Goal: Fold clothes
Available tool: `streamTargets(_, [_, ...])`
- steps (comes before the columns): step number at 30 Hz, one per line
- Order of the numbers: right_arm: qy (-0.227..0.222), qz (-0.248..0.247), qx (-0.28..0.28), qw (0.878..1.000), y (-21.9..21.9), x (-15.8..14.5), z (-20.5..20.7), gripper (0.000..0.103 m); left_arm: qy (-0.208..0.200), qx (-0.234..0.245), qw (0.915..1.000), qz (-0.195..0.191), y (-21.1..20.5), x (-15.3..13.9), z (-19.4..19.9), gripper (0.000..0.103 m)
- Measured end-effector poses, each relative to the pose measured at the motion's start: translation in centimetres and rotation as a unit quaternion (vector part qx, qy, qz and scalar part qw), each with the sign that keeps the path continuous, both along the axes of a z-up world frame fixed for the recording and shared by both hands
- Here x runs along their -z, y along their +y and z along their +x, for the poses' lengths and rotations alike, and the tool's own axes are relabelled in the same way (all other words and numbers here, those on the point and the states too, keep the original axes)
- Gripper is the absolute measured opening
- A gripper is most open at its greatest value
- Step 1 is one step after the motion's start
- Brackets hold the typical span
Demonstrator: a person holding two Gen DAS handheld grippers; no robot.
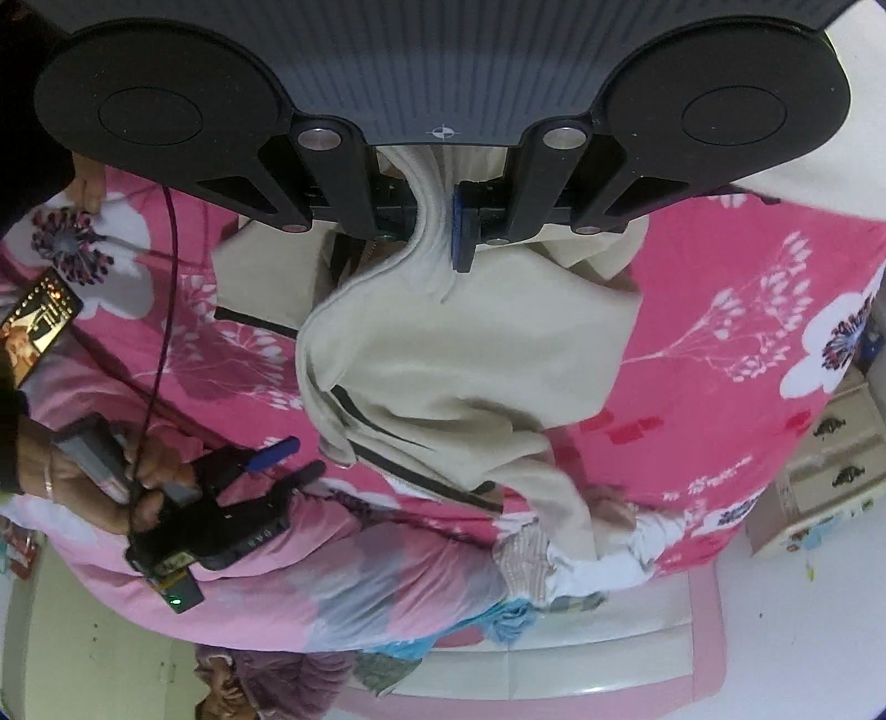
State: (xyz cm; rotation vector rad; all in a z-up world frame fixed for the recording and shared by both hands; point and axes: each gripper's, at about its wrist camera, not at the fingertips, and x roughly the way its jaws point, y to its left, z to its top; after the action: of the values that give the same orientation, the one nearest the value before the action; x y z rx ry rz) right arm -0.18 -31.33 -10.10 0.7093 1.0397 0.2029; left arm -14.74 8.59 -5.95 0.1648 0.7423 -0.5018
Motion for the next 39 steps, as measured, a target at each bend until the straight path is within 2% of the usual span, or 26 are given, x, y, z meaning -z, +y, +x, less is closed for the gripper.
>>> streamTargets(2, [0.019,0.002,0.009,1.0,0.0,1.1,1.5,0.057,0.003,-0.005,1.0,-0.002,0.0,0.0,-0.1,0.006])
streamTargets(3, [0.033,0.007,0.022,0.999,-0.2,2.0,2.0,0.057,0.004,-0.007,1.0,-0.002,0.0,-0.1,-0.4,0.006])
streamTargets(7, [0.092,0.064,0.062,0.992,-1.4,5.4,3.6,0.063,0.013,-0.02,0.9997,-0.003,0.1,0.2,-0.4,0.006])
streamTargets(9, [0.103,0.106,0.06,0.987,-1.7,6.6,3.6,0.063,0.016,-0.027,0.9995,-0.005,0.3,0.4,0.0,0.006])
streamTargets(10, [0.094,0.123,0.058,0.986,-1.7,6.7,3.4,0.062,0.016,-0.03,0.9994,-0.006,0.4,0.4,0.1,0.006])
streamTargets(11, [0.086,0.14,0.057,0.985,-1.8,6.8,3.2,0.057,0.014,-0.034,0.9993,-0.007,0.5,0.3,0.2,0.006])
streamTargets(12, [0.071,0.152,0.055,0.984,-1.9,6.7,3.0,0.043,0.011,-0.037,0.9992,-0.007,0.6,0.2,0.2,0.006])
streamTargets(15, [0.001,0.185,0.036,0.982,-2.1,5.4,2.4,0.031,0.008,-0.051,0.9985,-0.015,1.0,0.1,0.6,0.006])
streamTargets(17, [-0.028,0.212,0.017,0.977,-2.0,4.9,2.3,0.03,0.007,-0.06,0.998,-0.02,1.2,0.0,0.6,0.006])
streamTargets(21, [-0.021,0.242,0.001,0.97,-1.2,5.1,3.1,0.031,0.001,-0.078,0.9965,-0.028,1.5,-0.4,0.4,0.006])
streamTargets(23, [-0.041,0.269,-0.001,0.962,-1.3,4.6,3.1,0.032,-0.001,-0.086,0.9959,-0.03,1.7,-0.7,0.1,0.006])
streamTargets(24, [-0.056,0.279,-0.006,0.959,-1.4,4.2,3.1,0.035,-0.002,-0.09,0.9954,-0.031,1.8,-0.7,0.1,0.006])
streamTargets(25, [-0.068,0.273,-0.014,0.959,-1.4,3.7,3.1,0.037,-0.003,-0.095,0.9949,-0.033,2.0,-0.8,0.0,0.006])
streamTargets(27, [-0.059,0.232,-0.027,0.97,-0.7,3.3,3.6,0.047,-0.001,-0.104,0.9939,-0.038,2.2,-0.7,0.1,0.006])
streamTargets(29, [-0.041,0.192,-0.039,0.98,0.3,3.4,4.0,0.049,0.001,-0.112,0.9929,-0.042,2.4,-0.6,0.1,0.006])
streamTargets(32, [-0.014,0.168,-0.054,0.984,1.9,4.1,4.4,0.054,0.004,-0.12,0.9917,-0.045,2.5,-0.3,0.1,0.006])
streamTargets(33, [-0.016,0.161,-0.061,0.985,2.5,4.2,4.5,0.053,0.005,-0.125,0.9911,-0.046,2.6,-0.1,0.0,0.006])
streamTargets(34, [-0.024,0.156,-0.067,0.985,3.0,4.3,4.5,0.049,0.005,-0.131,0.9903,-0.047,2.7,0.0,0.0,0.006])
streamTargets(36, [-0.04,0.148,-0.08,0.985,3.9,4.2,4.4,0.021,0.005,-0.147,0.988,-0.048,2.9,0.4,-0.2,0.006])
streamTargets(38, [-0.051,0.143,-0.086,0.985,4.6,3.7,4.5,0.013,-0.004,-0.189,0.9806,-0.053,3.5,0.5,-0.1,0.006])
streamTargets(39, [-0.061,0.149,-0.082,0.984,4.6,3.1,4.4,0.012,-0.022,-0.213,0.975,-0.059,3.9,-0.1,-0.1,0.006])
